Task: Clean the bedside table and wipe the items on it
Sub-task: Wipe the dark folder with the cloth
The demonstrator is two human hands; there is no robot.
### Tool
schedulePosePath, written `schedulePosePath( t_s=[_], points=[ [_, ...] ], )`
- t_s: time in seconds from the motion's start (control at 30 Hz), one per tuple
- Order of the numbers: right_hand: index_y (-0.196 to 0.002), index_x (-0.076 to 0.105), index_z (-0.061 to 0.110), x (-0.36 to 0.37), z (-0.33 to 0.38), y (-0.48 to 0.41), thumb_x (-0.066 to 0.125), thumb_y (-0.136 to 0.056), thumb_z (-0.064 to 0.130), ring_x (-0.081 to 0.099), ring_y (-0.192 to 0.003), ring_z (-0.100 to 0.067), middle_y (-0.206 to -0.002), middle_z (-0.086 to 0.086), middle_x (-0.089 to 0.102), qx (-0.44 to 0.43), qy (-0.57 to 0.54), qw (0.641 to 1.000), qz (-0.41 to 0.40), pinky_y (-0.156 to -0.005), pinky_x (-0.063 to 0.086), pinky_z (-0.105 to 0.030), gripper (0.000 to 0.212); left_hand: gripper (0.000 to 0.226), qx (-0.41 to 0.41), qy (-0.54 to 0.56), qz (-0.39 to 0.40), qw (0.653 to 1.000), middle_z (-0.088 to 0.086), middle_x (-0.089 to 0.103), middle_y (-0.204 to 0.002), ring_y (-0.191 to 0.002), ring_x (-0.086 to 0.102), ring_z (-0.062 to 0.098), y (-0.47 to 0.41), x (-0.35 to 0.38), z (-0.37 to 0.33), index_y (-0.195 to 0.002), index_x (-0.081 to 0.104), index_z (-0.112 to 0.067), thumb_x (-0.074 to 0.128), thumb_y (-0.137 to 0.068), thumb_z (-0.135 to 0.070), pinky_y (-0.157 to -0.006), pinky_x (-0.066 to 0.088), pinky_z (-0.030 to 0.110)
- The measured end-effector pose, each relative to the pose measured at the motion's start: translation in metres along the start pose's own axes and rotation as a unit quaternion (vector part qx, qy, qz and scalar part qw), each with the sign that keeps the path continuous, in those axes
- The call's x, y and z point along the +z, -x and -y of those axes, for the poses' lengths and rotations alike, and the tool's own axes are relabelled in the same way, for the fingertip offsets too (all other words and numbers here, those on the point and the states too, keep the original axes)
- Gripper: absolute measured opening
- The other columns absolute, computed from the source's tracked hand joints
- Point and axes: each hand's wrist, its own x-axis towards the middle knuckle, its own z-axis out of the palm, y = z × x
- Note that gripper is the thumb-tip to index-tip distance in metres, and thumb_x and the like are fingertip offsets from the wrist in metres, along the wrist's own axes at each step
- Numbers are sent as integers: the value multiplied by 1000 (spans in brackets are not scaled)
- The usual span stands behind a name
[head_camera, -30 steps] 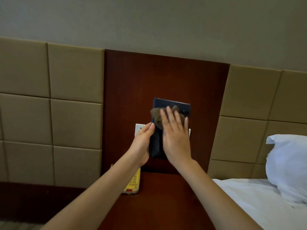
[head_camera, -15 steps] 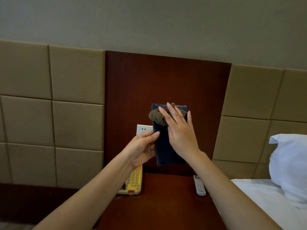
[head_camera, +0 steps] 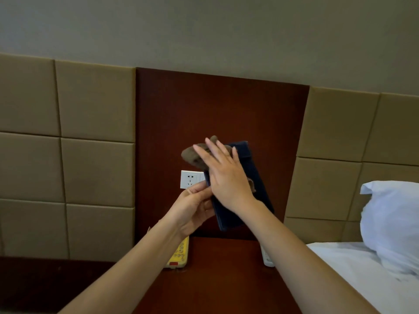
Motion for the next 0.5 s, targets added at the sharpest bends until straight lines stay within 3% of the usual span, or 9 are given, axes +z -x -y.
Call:
schedulePosePath(
  t_s=[0.13,0.2,0.3,0.4,0.5],
  points=[
    [-150,24,31,-12,-49,0,33,-100,6,8,-148,-17,-159,2,18,200,-46,978,-23,-119,1,-45,57,29,3,-3,-6,1000,12,68,-115,-98,69,23,3,-8,-2,-118,63,-8,48,-93,-7,-78,59,34],
    [-151,19,30,-11,-53,4,32,-101,8,5,-148,-18,-160,1,16,238,-50,970,-26,-119,0,-44,56,28,-2,-20,-3,1000,11,69,-114,-99,68,23,1,-7,-5,-118,63,-8,48,-95,-7,-79,58,34],
    [-151,21,28,1,-18,3,34,-97,4,4,-148,-21,-160,-1,15,103,-11,993,-50,-118,-3,-43,60,25,-1,-27,-3,1000,7,72,-94,-81,69,16,-6,2,-8,-113,63,-8,45,-96,-5,-71,58,29],
    [-148,32,28,8,8,-1,39,-93,3,7,-148,-23,-159,-3,19,-54,8,999,-4,-117,-5,-42,60,30,12,-18,-8,1000,9,71,-86,-72,70,16,-6,6,-10,-114,61,-5,37,-97,2,-62,58,27],
    [-147,32,29,-5,-13,-13,37,-95,1,10,-148,-20,-158,0,22,-39,22,999,0,-118,-3,-41,59,30,14,7,-1,1000,11,67,-102,-82,69,17,-1,2,-11,-123,57,-2,43,-97,-5,-71,59,30]
  ],
)
